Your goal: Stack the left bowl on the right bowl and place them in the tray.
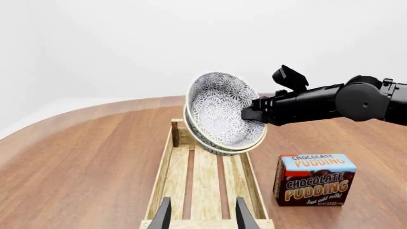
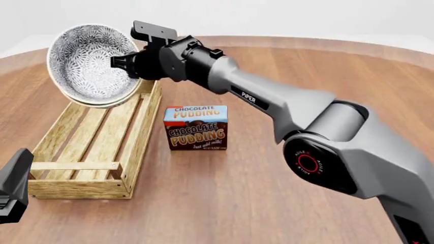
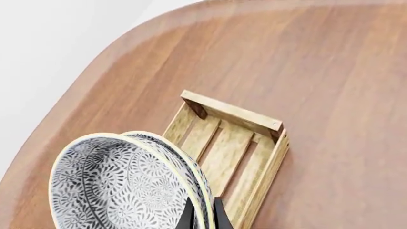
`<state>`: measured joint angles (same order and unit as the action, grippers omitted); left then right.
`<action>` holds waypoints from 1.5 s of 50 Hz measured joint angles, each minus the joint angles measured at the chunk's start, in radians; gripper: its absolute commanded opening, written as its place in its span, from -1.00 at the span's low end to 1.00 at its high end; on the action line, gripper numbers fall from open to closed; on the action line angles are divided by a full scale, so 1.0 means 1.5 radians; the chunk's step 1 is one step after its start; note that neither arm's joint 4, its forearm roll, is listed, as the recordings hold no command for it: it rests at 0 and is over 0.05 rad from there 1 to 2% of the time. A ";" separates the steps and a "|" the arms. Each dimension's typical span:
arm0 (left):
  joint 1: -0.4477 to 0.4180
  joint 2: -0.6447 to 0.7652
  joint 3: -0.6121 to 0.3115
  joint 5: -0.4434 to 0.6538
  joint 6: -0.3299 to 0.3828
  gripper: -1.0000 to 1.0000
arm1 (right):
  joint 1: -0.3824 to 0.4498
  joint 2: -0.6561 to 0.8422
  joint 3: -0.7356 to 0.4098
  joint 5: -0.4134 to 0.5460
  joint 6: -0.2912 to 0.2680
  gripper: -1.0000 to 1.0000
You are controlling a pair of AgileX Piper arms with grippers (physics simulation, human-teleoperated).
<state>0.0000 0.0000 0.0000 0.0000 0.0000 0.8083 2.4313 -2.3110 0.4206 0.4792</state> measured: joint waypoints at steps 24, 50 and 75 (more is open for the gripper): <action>0.000 0.000 0.000 0.000 0.000 1.00 | 0.010 0.036 0.000 -0.019 0.006 -1.00; 0.000 0.000 0.000 0.000 0.000 1.00 | 0.019 0.075 -0.016 -0.022 0.007 -1.00; 0.000 0.000 0.000 0.000 0.000 1.00 | 0.024 0.115 -0.049 -0.005 -0.001 -1.00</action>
<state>0.0000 0.0000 0.0000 0.0000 0.0000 0.8448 2.6043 -2.3848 0.4126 0.4784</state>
